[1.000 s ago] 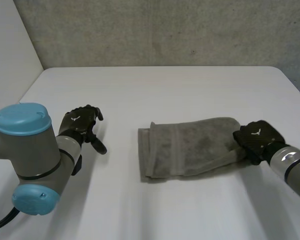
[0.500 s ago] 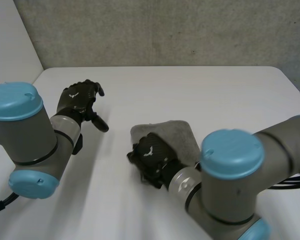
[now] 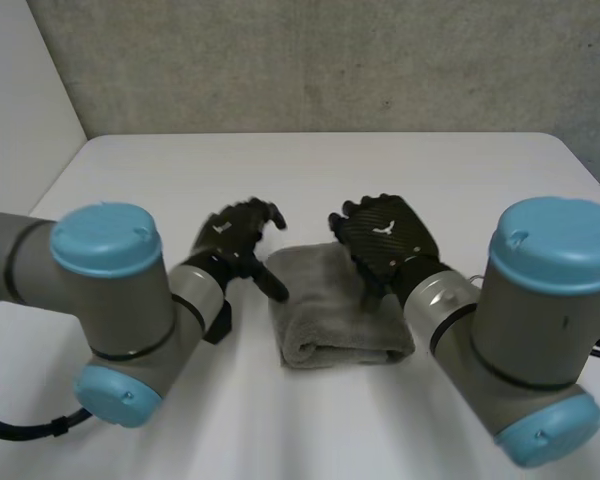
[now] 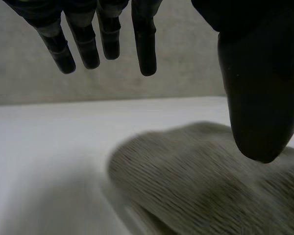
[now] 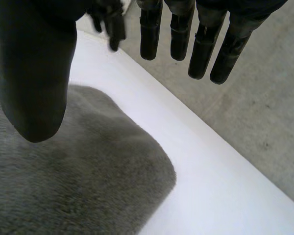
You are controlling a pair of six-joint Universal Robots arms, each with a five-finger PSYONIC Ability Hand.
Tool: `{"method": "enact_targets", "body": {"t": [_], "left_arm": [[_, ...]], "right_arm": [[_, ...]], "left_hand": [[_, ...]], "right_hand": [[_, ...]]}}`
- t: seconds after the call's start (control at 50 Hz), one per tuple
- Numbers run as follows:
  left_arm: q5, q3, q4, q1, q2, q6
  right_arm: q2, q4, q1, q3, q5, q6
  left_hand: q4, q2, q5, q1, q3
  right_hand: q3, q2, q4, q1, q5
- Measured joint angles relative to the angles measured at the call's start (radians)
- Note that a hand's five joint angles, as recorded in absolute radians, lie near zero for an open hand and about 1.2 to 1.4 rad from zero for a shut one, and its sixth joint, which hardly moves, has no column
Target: Fold the towel.
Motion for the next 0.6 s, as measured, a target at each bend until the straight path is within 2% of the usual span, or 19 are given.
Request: {"method": "enact_targets", "body": {"t": [0.14, 0.28, 0.34, 0.46, 0.6], "left_arm": [[0.025, 0.002, 0.001, -0.025, -0.062, -0.006], [0.018, 0.012, 0.000, -0.026, -0.105, 0.003], [0.014, 0.016, -0.001, -0.024, -0.118, 0.004], [0.011, 0.015, -0.007, -0.020, -0.118, 0.004], [0.013, 0.013, -0.014, -0.019, -0.052, 0.003]], "right_arm": [[0.090, 0.000, -0.052, -0.024, -0.057, 0.032], [0.193, 0.008, -0.071, -0.057, -0.066, 0.031], [0.220, 0.011, -0.078, -0.069, -0.064, 0.028], [0.214, 0.034, -0.080, -0.080, -0.064, 0.031], [0.141, 0.088, -0.077, -0.091, -0.066, 0.054]], "left_hand": [[0.000, 0.000, 0.000, 0.000, 0.000], [0.000, 0.000, 0.000, 0.000, 0.000], [0.000, 0.000, 0.000, 0.000, 0.000], [0.000, -0.001, -0.002, -0.005, 0.000], [-0.008, -0.005, -0.004, -0.005, -0.005]], "right_hand": [[0.000, 0.000, 0.000, 0.000, 0.000], [-0.029, -0.015, -0.027, -0.037, -0.030], [-0.097, -0.097, -0.076, -0.103, -0.067], [-0.107, -0.107, -0.078, -0.126, -0.067], [-0.107, -0.107, -0.078, -0.126, -0.067]]}}
